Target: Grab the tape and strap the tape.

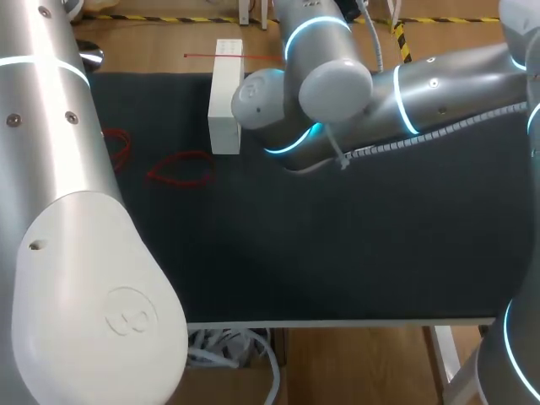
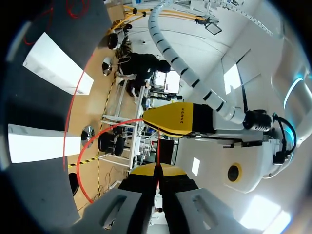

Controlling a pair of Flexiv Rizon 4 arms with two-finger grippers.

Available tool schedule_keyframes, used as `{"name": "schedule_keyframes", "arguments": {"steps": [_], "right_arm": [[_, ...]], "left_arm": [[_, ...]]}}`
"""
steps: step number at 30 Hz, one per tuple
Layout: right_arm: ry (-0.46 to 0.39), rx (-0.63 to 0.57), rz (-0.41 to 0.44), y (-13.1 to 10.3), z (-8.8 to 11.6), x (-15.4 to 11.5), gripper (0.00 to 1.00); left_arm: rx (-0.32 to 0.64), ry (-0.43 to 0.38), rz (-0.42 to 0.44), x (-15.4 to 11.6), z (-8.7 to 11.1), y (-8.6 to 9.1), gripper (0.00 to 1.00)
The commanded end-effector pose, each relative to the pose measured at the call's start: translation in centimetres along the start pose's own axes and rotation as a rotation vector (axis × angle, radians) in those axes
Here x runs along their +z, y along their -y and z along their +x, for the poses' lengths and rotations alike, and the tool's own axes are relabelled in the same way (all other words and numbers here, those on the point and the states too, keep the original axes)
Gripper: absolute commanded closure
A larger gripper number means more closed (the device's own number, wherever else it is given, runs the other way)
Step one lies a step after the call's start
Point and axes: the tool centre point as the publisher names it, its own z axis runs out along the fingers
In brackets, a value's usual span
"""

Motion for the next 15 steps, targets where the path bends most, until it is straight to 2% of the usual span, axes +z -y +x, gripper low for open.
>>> {"name": "schedule_keyframes", "arguments": {"steps": [1,15], "right_arm": [[-0.013,-0.002,-0.004,-0.33,-0.23,-0.13,1.00],[-0.019,-0.009,-0.004,-0.68,-0.20,0.10,1.00]], "left_arm": [[-0.001,-0.004,-0.006,-0.17,-0.09,0.14,1.00],[-0.001,-0.004,-0.006,-0.17,-0.09,0.14,1.00]]}}
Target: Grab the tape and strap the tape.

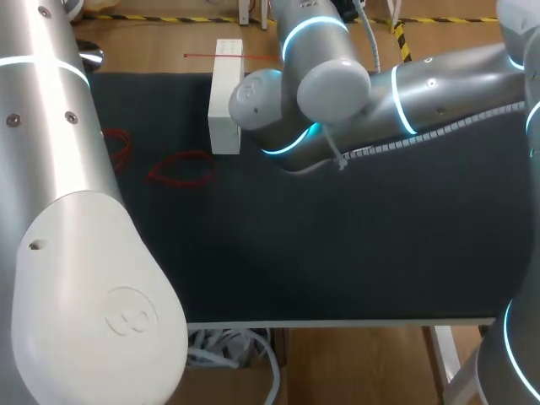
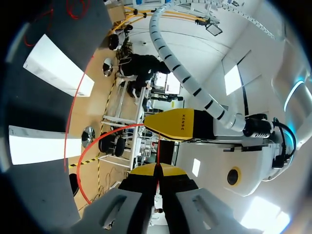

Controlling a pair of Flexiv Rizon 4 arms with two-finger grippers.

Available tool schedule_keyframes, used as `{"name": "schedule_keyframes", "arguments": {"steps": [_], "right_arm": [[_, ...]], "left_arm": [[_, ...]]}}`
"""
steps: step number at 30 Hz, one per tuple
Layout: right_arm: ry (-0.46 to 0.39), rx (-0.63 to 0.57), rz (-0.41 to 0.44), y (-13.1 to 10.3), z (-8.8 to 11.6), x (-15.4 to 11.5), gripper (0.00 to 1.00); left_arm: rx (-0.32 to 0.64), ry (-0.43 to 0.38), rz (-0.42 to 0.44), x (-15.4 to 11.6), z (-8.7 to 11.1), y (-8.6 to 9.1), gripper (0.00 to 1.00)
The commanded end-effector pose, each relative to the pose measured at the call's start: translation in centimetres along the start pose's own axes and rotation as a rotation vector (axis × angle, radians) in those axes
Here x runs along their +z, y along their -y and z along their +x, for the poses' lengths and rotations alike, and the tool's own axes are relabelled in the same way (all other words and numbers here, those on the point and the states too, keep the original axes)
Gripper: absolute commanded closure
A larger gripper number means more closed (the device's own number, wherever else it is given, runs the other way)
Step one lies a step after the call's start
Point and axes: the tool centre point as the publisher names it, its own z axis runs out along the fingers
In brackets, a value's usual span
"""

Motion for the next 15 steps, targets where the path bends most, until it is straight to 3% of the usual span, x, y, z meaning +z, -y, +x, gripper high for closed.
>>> {"name": "schedule_keyframes", "arguments": {"steps": [1,15], "right_arm": [[-0.014,-0.004,0.001,-0.3,-0.3,0.1,1.00],[-0.027,-0.002,-0.009,-1.4,-0.1,0.3,1.00]], "left_arm": [[-0.001,-0.004,-0.006,-0.2,-0.1,0.2,1.00],[-0.001,-0.004,-0.006,-0.2,-0.1,0.2,1.00]]}}
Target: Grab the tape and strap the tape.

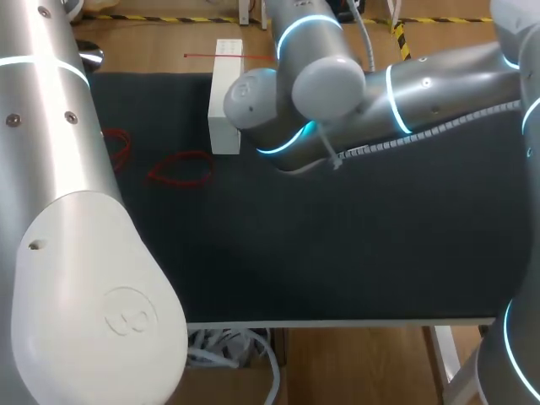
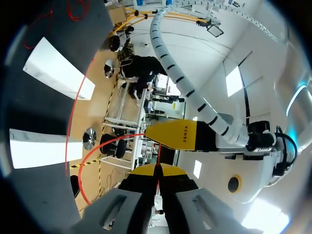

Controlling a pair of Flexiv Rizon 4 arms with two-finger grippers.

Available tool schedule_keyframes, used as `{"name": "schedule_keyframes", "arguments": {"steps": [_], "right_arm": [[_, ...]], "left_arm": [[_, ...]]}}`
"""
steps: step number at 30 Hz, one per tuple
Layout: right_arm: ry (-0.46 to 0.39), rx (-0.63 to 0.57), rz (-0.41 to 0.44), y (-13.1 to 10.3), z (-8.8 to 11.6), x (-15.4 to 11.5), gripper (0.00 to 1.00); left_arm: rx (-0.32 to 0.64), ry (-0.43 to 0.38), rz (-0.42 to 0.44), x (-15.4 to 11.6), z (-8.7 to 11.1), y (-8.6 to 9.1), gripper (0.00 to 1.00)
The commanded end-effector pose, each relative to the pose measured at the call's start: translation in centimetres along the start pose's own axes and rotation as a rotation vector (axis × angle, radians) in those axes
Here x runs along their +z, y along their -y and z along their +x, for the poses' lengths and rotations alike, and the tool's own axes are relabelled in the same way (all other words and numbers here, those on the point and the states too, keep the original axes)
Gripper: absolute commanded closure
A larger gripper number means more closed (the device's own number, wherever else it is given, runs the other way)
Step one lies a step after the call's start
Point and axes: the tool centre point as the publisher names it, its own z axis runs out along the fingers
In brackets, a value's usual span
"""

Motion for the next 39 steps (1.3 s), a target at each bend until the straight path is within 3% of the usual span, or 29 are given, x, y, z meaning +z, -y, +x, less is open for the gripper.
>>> {"name": "schedule_keyframes", "arguments": {"steps": [1,39], "right_arm": [[-0.013,-0.002,0.003,-0.35,-0.35,-0.05,1.00],[-0.030,-0.003,0.008,-0.24,-0.24,-0.43,1.00]], "left_arm": [[-0.001,-0.004,-0.006,-0.17,-0.10,0.16,1.00],[-0.001,-0.004,-0.006,-0.17,-0.10,0.16,1.00]]}}
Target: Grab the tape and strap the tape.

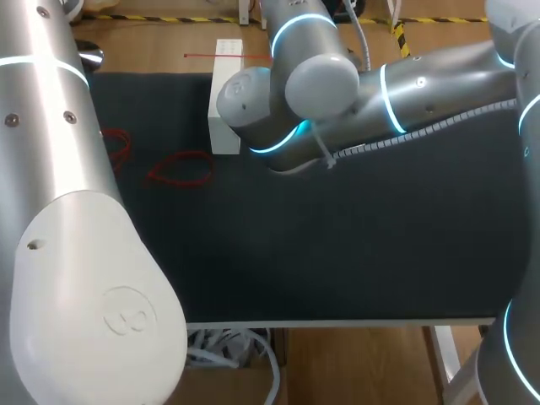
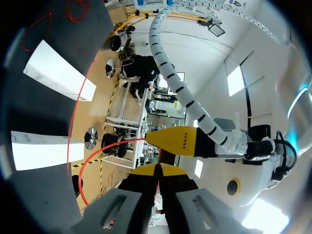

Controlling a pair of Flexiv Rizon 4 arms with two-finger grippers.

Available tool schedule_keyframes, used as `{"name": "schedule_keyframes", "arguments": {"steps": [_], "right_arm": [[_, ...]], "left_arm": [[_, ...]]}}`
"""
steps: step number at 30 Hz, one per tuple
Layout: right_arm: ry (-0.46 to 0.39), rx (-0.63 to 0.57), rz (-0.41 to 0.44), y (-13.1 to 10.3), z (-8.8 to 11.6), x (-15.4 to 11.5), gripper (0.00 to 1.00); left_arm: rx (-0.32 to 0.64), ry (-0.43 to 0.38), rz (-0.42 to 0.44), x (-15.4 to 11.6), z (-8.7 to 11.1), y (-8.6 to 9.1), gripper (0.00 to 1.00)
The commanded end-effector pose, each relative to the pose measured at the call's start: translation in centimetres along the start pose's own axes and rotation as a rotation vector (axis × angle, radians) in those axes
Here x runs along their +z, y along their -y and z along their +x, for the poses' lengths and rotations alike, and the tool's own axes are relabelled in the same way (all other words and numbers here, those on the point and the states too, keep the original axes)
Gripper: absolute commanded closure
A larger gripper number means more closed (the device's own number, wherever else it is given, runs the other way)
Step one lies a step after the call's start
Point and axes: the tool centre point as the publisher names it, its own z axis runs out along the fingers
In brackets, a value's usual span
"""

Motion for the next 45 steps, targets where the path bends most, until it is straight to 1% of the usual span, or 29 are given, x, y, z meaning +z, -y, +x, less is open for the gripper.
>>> {"name": "schedule_keyframes", "arguments": {"steps": [1,3,5,6,8,14,15,17,20,26,28,32,34,36,40,43,45], "right_arm": [[-0.014,-0.003,-0.003,0.2,-0.3,-0.3,1.00],[-0.014,-0.003,-0.004,0.2,-0.4,-0.3,0.98],[-0.015,-0.002,-0.005,0.2,-0.4,-0.4,0.84],[-0.014,-0.003,-0.005,0.3,-0.4,-0.4,0.84],[-0.014,-0.004,-0.005,0.3,-0.4,-0.4,0.80],[-0.015,-0.007,-0.006,0.4,-0.4,-0.5,0.82],[-0.015,-0.007,-0.007,0.4,-0.4,-0.6,0.84],[-0.014,-0.008,-0.009,0.4,-0.5,-0.6,0.85],[-0.012,-0.010,-0.012,0.6,-0.6,-0.9,0.84],[0.009,-0.005,-0.044,0.5,-1.3,-1.8,0.83],[0.012,0.003,-0.063,0.3,-1.3,-2.1,0.84],[0.009,0.016,-0.084,0.2,-1.2,-3.0,0.84],[0.003,0.022,-0.092,0.4,-0.9,-3.4,0.86],[0.001,0.023,-0.094,0.8,-0.7,-3.7,0.89],[-0.002,0.025,-0.086,2.3,-0.4,-4.4,0.91],[-0.008,0.022,-0.076,3.6,0.0,-4.9,0.89],[-0.011,0.022,-0.071,4.4,0.2,-5.2,0.94]], "left_arm": [[-0.001,-0.005,-0.007,-0.2,-0.1,0.2,1.00],[-0.001,-0.005,-0.007,-0.2,-0.1,0.2,1.00],[-0.001,-0.005,-0.007,-0.2,-0.1,0.2,1.00],[-0.001,-0.005,-0.007,-0.2,-0.1,0.2,1.00],[-0.001,-0.005,-0.007,-0.2,-0.1,0.2,1.00],[-0.001,-0.005,-0.007,-0.2,-0.1,0.2,1.00],[-0.001,-0.005,-0.007,-0.2,-0.1,0.2,1.00],[-0.001,-0.005,-0.007,-0.2,-0.1,0.2,1.00],[-0.001,-0.005,-0.007,-0.2,-0.1,0.2,1.00],[-0.001,-0.005,-0.007,-0.2,-0.1,0.2,1.00],[-0.001,-0.005,-0.007,-0.2,-0.1,0.2,1.00],[-0.001,-0.005,-0.007,-0.2,-0.1,0.2,1.00],[-0.001,-0.005,-0.007,-0.2,-0.1,0.2,1.00],[-0.001,-0.005,-0.007,-0.2,-0.1,0.2,1.00],[-0.001,-0.005,-0.007,-0.2,-0.1,0.2,1.00],[-0.001,-0.005,-0.007,-0.2,-0.1,0.2,1.00],[-0.001,-0.005,-0.007,-0.2,-0.1,0.2,1.00]]}}
